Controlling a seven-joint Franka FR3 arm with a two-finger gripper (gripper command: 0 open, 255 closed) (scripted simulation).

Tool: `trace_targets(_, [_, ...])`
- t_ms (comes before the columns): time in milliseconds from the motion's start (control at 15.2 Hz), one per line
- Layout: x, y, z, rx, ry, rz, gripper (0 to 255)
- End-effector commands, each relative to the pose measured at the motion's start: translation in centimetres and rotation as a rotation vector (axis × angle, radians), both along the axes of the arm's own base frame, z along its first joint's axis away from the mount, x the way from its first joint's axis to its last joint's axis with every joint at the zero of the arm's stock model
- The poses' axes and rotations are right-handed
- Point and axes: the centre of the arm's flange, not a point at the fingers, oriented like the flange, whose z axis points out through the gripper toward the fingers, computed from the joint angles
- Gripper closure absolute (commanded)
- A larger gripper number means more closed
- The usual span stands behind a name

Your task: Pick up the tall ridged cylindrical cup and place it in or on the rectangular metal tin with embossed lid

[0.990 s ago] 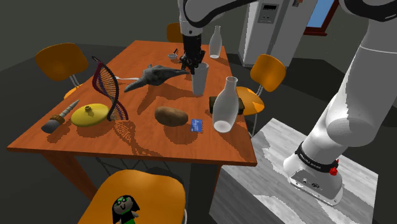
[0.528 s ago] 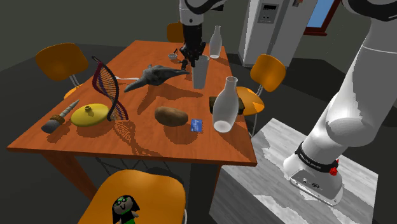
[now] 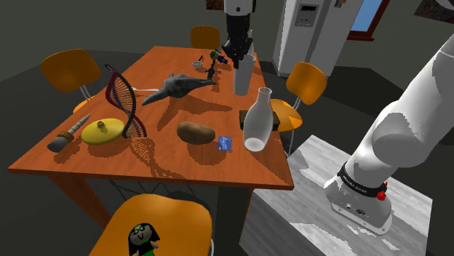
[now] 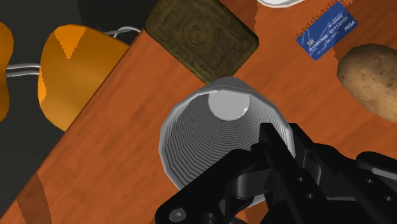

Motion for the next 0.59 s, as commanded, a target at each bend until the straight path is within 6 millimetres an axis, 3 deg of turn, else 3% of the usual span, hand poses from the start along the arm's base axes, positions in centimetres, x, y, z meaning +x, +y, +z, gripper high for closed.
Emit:
trace_targets(0, [-2.1,-1.4,0.9,0.000,0.000,0.000,255])
trace_targets(396, [-8.2,-5.0,3.8,0.000,0.000,0.000,255])
trace_targets(528, [-8.2,-5.0,2.7,0.000,0.000,0.000,255])
